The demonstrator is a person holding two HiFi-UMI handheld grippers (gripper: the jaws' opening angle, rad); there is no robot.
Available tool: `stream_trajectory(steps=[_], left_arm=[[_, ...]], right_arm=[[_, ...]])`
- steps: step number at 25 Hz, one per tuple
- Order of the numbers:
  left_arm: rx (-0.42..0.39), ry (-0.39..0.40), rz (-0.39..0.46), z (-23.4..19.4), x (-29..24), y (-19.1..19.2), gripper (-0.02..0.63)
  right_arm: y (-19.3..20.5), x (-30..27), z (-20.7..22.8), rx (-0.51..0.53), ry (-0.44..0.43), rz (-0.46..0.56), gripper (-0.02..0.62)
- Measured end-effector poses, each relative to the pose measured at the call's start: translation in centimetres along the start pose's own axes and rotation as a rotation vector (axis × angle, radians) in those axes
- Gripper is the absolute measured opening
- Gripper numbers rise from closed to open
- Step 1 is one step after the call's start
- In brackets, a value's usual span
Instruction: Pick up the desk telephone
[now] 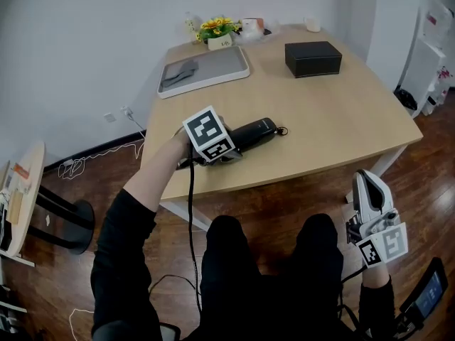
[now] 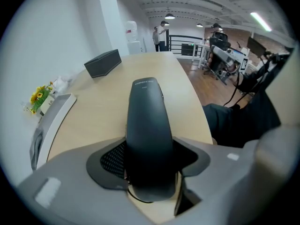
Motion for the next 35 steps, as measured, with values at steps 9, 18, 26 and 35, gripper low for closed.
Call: stream_trajectory(steps=[9,18,26,35], left_arm=[[0.386,-0.298,0.208,0.3,2.7,3.9,0.263],[0.702,-0.661,0.499,4.2,12.6,9.4,0.264],[0.768,-0.987,0.668,6.7,16.0,10.3,0.264],[0.770,-0.976,0.655,7.2,14.8,10.1,0.264]], right_arm=[[-0.7,0.3,0.2,0.011,-0.003,0.042,0.000],[-1.3,0.3,-0.3,0.009,-0.004,0.052,0.000],[-0.8,0.0,-0.5,0.010,-0.029,0.033,0.000],[-1.1,-0.1,0.0,0.015,-0.016,0.045,0.000]])
Point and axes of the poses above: the fingertips, and each gripper's own axes: x backward along the fingers, z to its right, y out of its underside, the point moved 9 cm from there along x, backward along the fingers, and after that the axes turned 14 degrees about -y, right-handed, at the moved point
